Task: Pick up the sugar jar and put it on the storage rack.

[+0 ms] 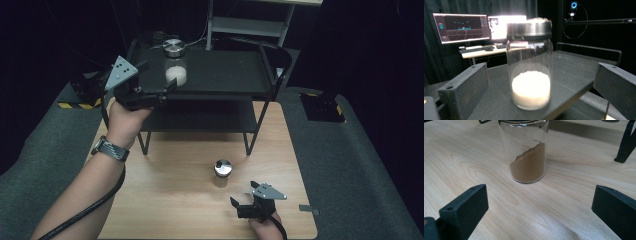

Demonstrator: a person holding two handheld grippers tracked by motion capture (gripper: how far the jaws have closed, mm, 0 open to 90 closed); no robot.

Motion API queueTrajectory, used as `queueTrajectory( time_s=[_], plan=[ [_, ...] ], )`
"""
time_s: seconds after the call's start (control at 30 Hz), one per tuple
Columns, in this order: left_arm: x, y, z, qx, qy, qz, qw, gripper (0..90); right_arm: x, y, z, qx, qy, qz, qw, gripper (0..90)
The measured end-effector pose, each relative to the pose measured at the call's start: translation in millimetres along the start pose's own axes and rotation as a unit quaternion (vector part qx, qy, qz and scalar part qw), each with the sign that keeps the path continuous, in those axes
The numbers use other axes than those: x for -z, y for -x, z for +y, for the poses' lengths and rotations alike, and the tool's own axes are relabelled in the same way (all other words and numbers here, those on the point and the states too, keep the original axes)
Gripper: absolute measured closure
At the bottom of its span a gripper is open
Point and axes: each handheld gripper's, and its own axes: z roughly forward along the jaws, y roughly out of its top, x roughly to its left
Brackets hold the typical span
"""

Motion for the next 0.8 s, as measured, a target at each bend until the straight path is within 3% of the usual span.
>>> queueTrajectory(
  time_s=[0.4,0.8],
  plan=[
    [20.6,4.3,-19.7,0.001,-0.022,-0.002,0.9997,0.3,0.2,0.0,-0.3,0.001,0.001,0.000,1.0000,0.4],
    [43.8,21.3,-50.5,-0.008,-0.041,-0.016,0.9990,0.3,0.1,-0.4,-0.2,0.003,0.001,0.000,1.0000,0.4]
  ],
)
